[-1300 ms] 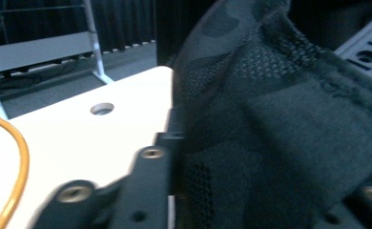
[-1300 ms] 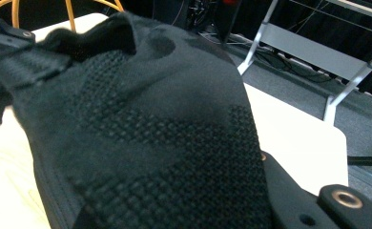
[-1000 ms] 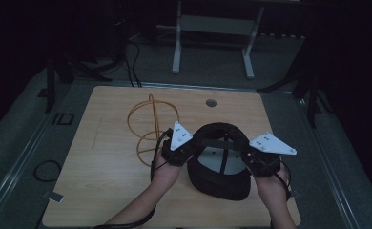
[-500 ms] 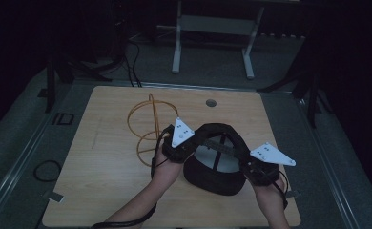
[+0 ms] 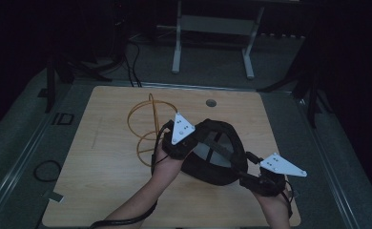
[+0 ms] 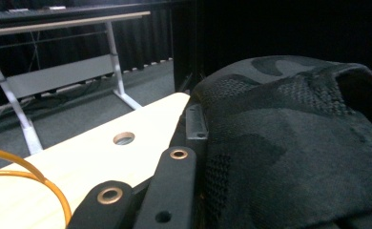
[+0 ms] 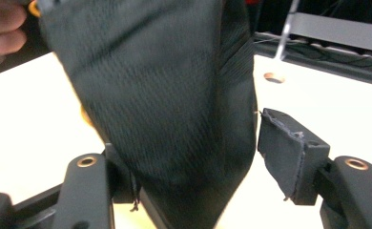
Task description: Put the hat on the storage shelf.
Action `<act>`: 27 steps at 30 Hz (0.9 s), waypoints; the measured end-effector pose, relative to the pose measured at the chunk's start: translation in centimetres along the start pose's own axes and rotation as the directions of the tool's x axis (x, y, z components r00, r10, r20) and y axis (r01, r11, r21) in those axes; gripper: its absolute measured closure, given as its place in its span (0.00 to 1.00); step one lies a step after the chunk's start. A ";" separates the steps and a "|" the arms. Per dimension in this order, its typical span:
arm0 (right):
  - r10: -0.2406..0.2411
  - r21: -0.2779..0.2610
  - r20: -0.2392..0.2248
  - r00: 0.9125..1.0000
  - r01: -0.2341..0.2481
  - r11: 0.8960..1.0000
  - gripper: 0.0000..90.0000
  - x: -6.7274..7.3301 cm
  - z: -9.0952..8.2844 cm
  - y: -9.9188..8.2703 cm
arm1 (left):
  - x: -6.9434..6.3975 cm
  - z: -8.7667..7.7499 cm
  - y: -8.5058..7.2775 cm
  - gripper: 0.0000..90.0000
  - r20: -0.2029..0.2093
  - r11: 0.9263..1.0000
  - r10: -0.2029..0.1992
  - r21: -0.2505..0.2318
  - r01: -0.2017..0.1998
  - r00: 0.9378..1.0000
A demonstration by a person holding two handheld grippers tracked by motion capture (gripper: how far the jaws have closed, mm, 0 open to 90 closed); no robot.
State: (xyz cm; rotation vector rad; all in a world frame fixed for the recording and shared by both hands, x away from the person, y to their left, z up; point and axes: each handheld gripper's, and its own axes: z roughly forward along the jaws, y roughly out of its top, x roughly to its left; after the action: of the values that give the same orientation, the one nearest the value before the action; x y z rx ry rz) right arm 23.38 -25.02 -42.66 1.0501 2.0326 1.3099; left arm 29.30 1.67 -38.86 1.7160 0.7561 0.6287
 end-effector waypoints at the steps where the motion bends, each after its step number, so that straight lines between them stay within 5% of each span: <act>1: -0.007 0.006 -0.016 1.000 0.007 1.000 0.40 0.0 -0.2 -0.2 | 0.0 0.0 0.0 0.99 -0.006 1.000 0.006 -0.001 -0.006 1.000; 8: -0.102 0.013 -0.096 0.990 0.104 0.995 0.43 0.6 -3.3 -2.0 | 0.0 -0.4 -0.3 0.99 -0.006 0.999 0.027 -0.022 -0.027 1.000; 13: -0.102 -0.007 -0.119 0.988 0.102 0.995 0.45 -0.5 -5.5 -2.3 | 0.1 -0.8 -0.4 0.99 0.029 0.997 0.060 -0.043 -0.059 0.998; 17: -0.083 -0.015 -0.094 0.992 0.082 0.997 0.45 -1.5 -6.2 -2.2 | 0.3 -1.0 -0.5 0.99 0.045 0.996 0.069 -0.054 -0.066 0.997; 18: -0.072 -0.030 -0.054 0.996 0.070 0.997 0.48 -2.9 -7.1 -2.0 | 0.9 -1.2 -0.7 0.99 0.108 0.993 0.096 -0.076 -0.088 0.989; 21: -0.087 -0.026 -0.042 0.995 0.086 0.996 0.49 -3.6 -7.3 -1.8 | 1.3 -1.2 -0.9 0.99 0.159 0.992 0.110 -0.074 -0.100 0.981; 22: -0.091 -0.022 -0.048 0.995 0.090 0.996 0.50 -4.2 -7.3 -1.4 | 1.7 -1.3 -1.1 0.99 0.214 0.989 0.141 -0.080 -0.127 0.967; 23: -0.091 -0.022 -0.048 0.995 0.090 0.996 0.50 -4.2 -7.3 -1.4 | 1.7 -1.3 -1.1 0.99 0.214 0.989 0.141 -0.080 -0.127 0.967; 24: -0.100 -0.024 -0.065 0.993 0.098 0.995 0.50 -4.5 -7.2 -1.1 | 2.0 -1.4 -1.3 0.99 0.268 0.985 0.167 -0.087 -0.149 0.949; 25: -0.100 -0.024 -0.065 0.993 0.098 0.995 0.50 -4.5 -7.2 -1.1 | 2.0 -1.4 -1.3 0.99 0.268 0.985 0.167 -0.087 -0.149 0.949; 26: -0.119 -0.026 -0.082 0.990 0.117 0.993 0.50 -4.5 -7.0 -0.7 | 2.3 -1.5 -1.4 0.99 0.304 0.982 0.187 -0.093 -0.166 0.934; 27: -0.119 -0.026 -0.082 0.990 0.117 0.993 0.50 -4.5 -7.0 -0.7 | 2.3 -1.5 -1.4 0.99 0.304 0.982 0.187 -0.093 -0.166 0.934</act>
State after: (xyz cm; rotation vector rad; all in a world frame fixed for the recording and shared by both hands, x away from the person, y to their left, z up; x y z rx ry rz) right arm 20.58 -32.57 -40.42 0.8649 2.1032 1.3309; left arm 29.43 4.60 -39.80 1.7803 0.3570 0.4810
